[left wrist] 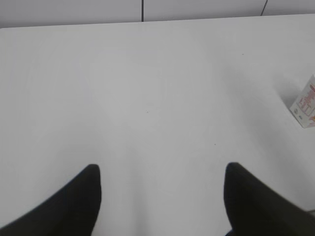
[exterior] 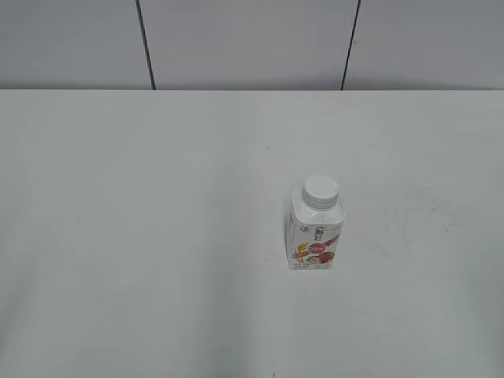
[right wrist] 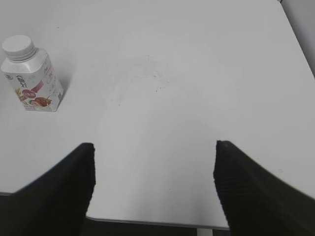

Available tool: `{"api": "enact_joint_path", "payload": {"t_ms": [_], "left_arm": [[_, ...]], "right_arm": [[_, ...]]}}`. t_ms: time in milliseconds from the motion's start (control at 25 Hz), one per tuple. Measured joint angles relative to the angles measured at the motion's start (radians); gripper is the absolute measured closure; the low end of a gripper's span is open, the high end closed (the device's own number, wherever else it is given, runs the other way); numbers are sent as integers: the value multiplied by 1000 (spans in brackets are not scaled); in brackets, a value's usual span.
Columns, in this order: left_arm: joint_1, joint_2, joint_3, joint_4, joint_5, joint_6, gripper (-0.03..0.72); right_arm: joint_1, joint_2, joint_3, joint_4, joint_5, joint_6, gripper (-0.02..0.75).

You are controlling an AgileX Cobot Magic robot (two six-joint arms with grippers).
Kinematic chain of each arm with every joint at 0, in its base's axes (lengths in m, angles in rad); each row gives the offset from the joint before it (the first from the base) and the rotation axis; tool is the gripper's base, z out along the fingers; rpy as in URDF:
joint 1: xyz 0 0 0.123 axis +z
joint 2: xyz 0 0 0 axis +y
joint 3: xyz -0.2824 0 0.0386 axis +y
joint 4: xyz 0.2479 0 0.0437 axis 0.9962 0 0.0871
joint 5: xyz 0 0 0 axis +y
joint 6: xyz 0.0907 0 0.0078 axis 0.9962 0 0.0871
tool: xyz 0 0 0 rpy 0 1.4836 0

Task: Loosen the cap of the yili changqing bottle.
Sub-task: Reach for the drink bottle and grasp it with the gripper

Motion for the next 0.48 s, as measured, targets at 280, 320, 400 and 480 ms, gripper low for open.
{"api": "enact_joint_path", "payload": {"t_ms": [280,320,400,480], "left_arm": [[0,0,0,0,0,0,207],[0,0,0,0,-1,0,207],[0,0,0,0,-1,0,207],[0,0,0,0,-1,0,207]], "right_arm": [[0,0,0,0,0,0,146],[0,0,0,-1,0,0,146],[0,0,0,-1,0,0,146],[0,0,0,-1,0,0,146]]}}
